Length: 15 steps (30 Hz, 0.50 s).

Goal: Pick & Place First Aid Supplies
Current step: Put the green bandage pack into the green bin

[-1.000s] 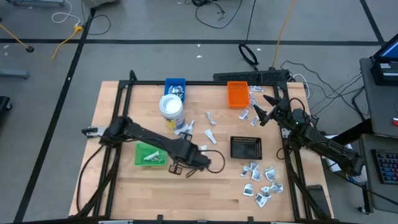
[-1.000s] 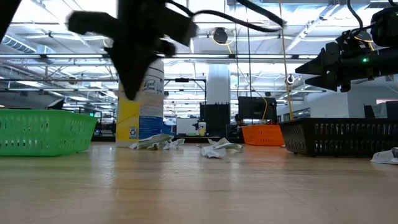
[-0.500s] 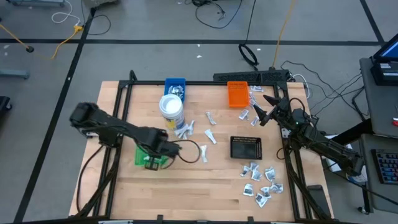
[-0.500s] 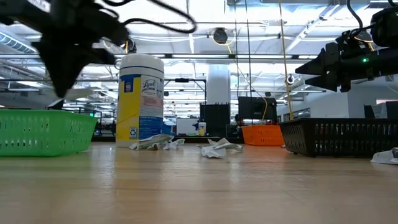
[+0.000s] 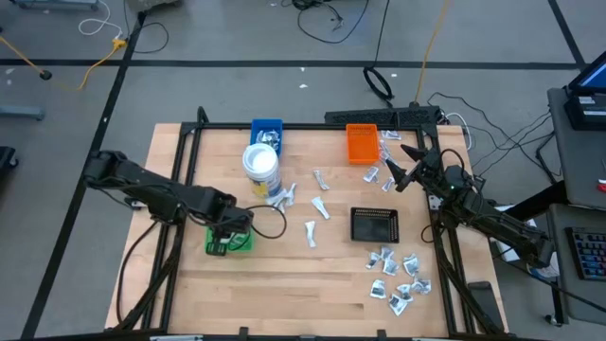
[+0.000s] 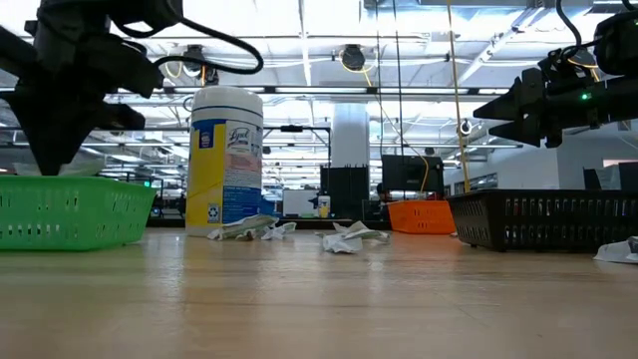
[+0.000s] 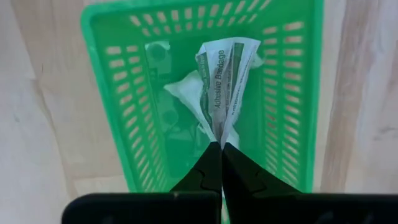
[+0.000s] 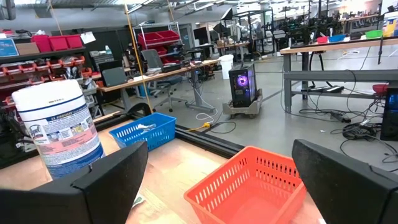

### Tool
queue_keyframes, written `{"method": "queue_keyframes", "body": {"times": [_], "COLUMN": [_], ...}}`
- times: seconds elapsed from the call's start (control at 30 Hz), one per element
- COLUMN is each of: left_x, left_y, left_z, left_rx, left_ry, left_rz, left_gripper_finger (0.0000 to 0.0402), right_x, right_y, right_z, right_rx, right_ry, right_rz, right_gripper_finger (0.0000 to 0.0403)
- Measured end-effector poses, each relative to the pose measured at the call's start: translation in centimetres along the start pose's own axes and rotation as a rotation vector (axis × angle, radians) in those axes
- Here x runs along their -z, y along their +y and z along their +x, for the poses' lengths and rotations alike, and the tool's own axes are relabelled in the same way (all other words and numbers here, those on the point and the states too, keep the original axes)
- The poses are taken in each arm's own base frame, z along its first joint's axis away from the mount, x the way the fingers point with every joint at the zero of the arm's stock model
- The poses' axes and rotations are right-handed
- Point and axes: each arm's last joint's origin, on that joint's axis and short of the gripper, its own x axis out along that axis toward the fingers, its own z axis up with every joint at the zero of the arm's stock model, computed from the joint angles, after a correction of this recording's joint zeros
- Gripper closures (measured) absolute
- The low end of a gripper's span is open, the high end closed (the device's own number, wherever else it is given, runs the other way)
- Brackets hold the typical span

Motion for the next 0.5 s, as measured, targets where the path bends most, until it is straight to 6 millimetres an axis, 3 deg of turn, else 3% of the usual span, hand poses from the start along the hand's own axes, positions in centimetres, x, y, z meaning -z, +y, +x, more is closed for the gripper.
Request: {"method": "queue_keyframes", "body": {"times": [0.27, 0.5], "left_x": [-0.42, -0.56], "left_y": [-0.11, -0.24], "left_z": [0.17, 0.20], "left_rx": [0.006, -0.017], "left_ry": [-0.028, -0.049], "left_rz": [-0.030, -0.072], "left_gripper_finger": [0.0378, 0.0289], "right_x": [0.00, 0.00], "right_y": [0.00, 0.00], "right_z": [0.00, 0.00], "right_rx": [0.000, 0.000], "right_ry": [0.000, 0.000], "right_rz": [0.000, 0.000], "right_gripper_finger": [0.0009, 0.0009]}}
